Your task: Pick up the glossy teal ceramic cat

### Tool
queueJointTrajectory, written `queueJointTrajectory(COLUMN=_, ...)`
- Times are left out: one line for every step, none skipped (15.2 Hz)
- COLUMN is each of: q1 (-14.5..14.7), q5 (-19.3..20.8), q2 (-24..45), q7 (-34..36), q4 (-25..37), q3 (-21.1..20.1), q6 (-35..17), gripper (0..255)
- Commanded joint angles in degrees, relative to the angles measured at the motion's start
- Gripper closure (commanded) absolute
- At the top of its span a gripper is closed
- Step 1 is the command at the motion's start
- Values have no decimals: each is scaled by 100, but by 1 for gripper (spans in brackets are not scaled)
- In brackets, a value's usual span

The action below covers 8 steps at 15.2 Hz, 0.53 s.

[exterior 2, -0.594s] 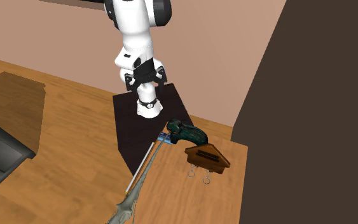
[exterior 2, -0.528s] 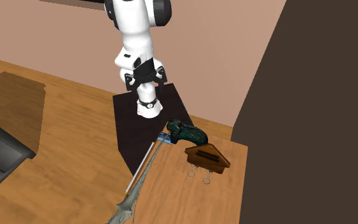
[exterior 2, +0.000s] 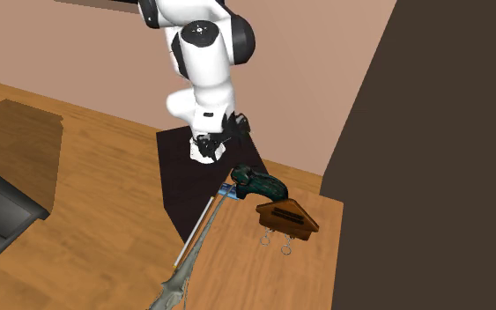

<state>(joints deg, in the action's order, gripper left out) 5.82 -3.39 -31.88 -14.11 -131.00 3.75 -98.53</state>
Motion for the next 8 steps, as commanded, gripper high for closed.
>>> queueJointTrajectory(q1=188, q5=-114, q2=400, q7=-389, q4=161, q3=34, q6=-209, gripper=0)
queueJointTrajectory(q1=276, q5=-175, q2=567, q7=-571, q4=205, q3=40, q6=-311, gripper=0)
queueJointTrajectory(q1=364, q5=-237, q2=733, q7=-754, q4=254, q3=43, q6=-408, gripper=0)
queueJointTrajectory(q1=450, q5=-302, q2=898, q7=-936, q4=306, q3=42, q6=-499, gripper=0)
queueJointTrajectory(q1=532, q5=-368, q2=1062, q7=-1120, q4=362, q3=35, q6=-584, gripper=0)
queueJointTrajectory(q1=615, q5=-434, q2=1224, q7=-1302, q4=421, q3=28, q6=-663, gripper=0)
queueJointTrajectory(q1=696, q5=-501, q2=1384, q7=-1484, q4=484, q3=16, q6=-737, gripper=0)
queueJointTrajectory(q1=774, q5=-568, q2=1542, q7=-1665, q4=548, q3=0, q6=-805, gripper=0)
